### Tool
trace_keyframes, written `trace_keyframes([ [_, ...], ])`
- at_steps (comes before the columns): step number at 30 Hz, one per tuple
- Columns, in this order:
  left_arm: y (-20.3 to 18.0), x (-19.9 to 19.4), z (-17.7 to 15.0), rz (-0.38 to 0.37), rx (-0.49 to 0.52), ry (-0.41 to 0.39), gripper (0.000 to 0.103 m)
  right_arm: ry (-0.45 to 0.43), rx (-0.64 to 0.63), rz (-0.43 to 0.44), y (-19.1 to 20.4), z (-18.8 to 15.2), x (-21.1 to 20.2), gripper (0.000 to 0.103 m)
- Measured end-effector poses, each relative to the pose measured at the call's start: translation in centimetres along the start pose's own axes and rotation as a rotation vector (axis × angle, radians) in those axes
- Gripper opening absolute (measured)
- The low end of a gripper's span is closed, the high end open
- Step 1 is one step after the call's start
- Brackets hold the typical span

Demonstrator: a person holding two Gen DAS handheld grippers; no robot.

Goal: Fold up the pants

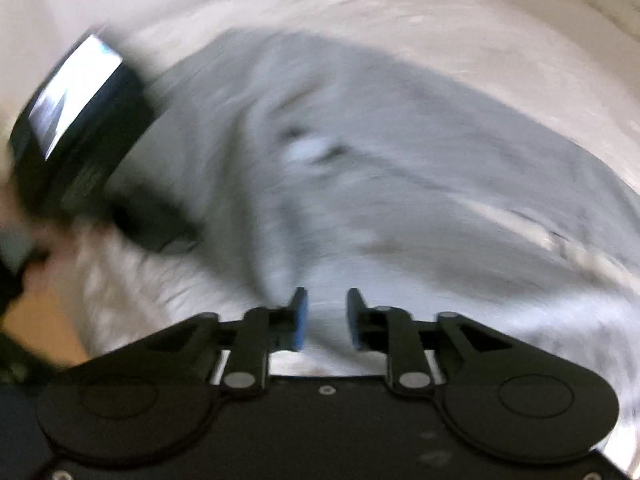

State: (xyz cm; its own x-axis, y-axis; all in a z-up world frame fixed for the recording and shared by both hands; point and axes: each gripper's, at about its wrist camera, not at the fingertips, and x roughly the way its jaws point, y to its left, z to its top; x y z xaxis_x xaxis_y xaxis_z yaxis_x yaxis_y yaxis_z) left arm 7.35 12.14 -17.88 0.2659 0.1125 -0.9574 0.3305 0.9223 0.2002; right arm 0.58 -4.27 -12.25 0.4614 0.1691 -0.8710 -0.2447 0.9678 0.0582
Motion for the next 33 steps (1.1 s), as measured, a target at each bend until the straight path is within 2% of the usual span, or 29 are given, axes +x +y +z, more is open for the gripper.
trace_keyframes([
  [5,-0.2,-0.3,0.5,0.025,-0.037,0.021,0.02,-0.085,0.227,-0.195,-8.5,-1.0,-2.8,0.045],
  [8,-0.2,-0.8,1.3,0.044,-0.102,0.032,0.02,-0.096,0.323,-0.303,-14.0,-2.0,-3.6,0.05],
  [11,-0.3,-1.9,1.7,0.058,-0.167,0.023,0.02,-0.104,0.413,-0.369,-19.5,-3.1,-4.0,0.056],
  [16,-2.2,-4.0,2.3,0.095,-0.22,0.007,0.02,-0.107,0.538,-0.447,-27.5,-5.1,-4.2,0.064],
  [18,-3.3,-4.7,2.5,0.099,-0.24,0.004,0.02,-0.098,0.566,-0.474,-30.3,-6.1,-4.5,0.065],
  [21,-4.6,-5.3,2.6,0.099,-0.257,0.002,0.02,-0.072,0.598,-0.491,-33.3,-7.3,-4.2,0.065],
  [26,-6.9,-6.5,2.6,0.114,-0.26,-0.007,0.02,-0.038,0.661,-0.472,-38.3,-8.3,-2.8,0.069],
  [30,-8.0,-7.2,2.7,0.134,-0.269,-0.01,0.02,-0.025,0.702,-0.419,-41.1,-8.9,-2.3,0.08],
  [33,-8.3,-7.7,3.0,0.145,-0.288,-0.014,0.02,-0.019,0.726,-0.343,-43.2,-9.2,-1.4,0.081],
])
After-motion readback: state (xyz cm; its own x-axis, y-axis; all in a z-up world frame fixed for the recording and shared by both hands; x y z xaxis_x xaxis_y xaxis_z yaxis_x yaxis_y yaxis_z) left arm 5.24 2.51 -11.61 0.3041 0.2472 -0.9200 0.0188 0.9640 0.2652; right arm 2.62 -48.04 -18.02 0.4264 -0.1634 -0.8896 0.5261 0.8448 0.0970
